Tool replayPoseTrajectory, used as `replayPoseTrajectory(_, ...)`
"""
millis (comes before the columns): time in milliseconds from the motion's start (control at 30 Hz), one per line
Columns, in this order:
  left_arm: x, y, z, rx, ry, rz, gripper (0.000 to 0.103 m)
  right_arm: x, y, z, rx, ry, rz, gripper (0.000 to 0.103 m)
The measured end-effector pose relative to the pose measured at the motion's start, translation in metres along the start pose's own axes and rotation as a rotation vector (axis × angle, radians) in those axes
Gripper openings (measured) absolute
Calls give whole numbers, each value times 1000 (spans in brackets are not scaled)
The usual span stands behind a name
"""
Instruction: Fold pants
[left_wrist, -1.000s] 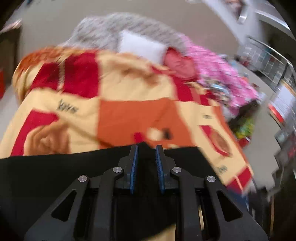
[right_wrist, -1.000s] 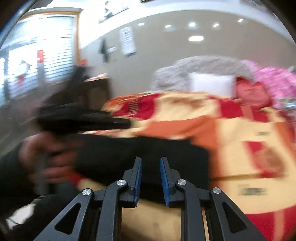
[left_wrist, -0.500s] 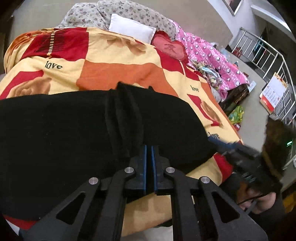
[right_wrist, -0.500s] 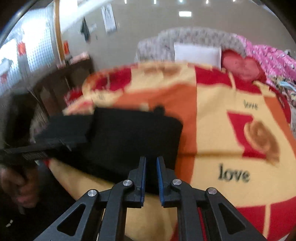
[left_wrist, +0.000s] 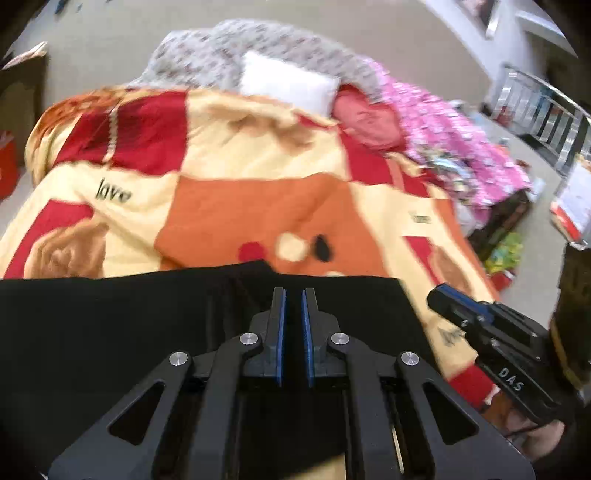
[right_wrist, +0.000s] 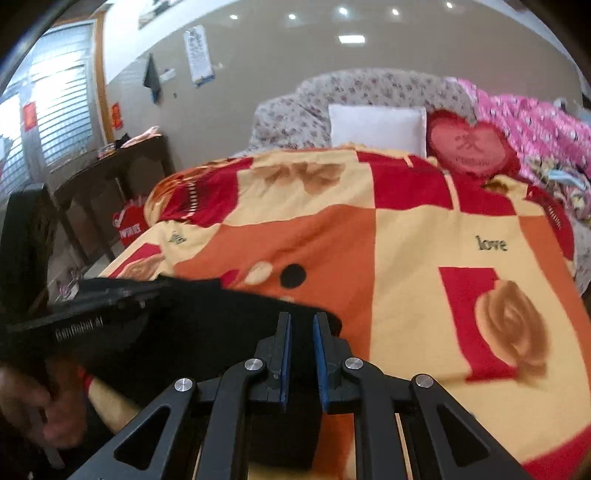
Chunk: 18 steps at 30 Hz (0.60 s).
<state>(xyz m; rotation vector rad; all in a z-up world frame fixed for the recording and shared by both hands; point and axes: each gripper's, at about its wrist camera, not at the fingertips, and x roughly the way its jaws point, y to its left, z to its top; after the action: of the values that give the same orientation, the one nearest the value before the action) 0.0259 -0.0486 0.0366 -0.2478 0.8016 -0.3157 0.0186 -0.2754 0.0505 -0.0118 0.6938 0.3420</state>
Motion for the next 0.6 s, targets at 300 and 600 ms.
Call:
replayPoseTrajectory(300,14,22,-12,-67,17,-54,9,37,1,-6,-41,115,7,12)
replayPoseTrajectory(600,-31,-7,-30,40,-36,-53,10,-22,17,-19,-57,33,39,11)
